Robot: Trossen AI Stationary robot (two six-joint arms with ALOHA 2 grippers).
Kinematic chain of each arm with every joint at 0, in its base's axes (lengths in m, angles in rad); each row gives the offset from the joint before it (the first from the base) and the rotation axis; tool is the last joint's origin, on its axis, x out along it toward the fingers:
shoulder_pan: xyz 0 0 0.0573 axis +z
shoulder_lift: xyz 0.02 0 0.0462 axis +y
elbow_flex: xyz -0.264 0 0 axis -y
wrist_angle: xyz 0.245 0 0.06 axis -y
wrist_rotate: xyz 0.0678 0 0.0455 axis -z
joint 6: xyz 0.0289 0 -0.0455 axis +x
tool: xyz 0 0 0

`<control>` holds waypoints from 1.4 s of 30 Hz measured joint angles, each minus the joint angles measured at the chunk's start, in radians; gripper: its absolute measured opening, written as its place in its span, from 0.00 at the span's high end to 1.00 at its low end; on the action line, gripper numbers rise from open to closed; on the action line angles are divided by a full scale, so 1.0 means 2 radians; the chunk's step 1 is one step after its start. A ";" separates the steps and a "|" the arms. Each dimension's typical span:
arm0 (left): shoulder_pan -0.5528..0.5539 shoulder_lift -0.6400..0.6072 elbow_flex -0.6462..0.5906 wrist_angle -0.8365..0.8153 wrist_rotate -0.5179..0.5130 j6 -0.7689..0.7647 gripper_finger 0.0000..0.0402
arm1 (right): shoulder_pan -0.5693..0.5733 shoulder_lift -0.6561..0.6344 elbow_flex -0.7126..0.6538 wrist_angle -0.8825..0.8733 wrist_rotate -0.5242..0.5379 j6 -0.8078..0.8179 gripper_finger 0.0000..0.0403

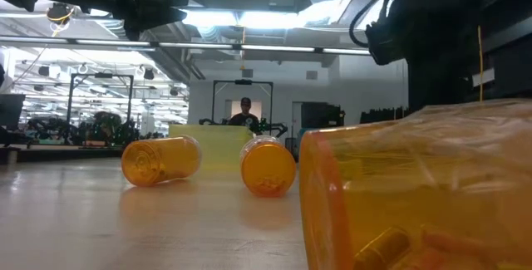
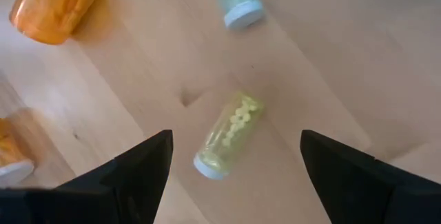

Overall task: Pick and place medicine bottles into bin by pill shape (circle, oval)
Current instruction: Put the right yellow pill bottle into the blue bin

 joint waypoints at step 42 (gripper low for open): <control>0.000 0.000 0.000 0.000 0.000 -0.001 0.59 | 0.000 0.054 0.068 -0.101 0.052 -0.026 0.74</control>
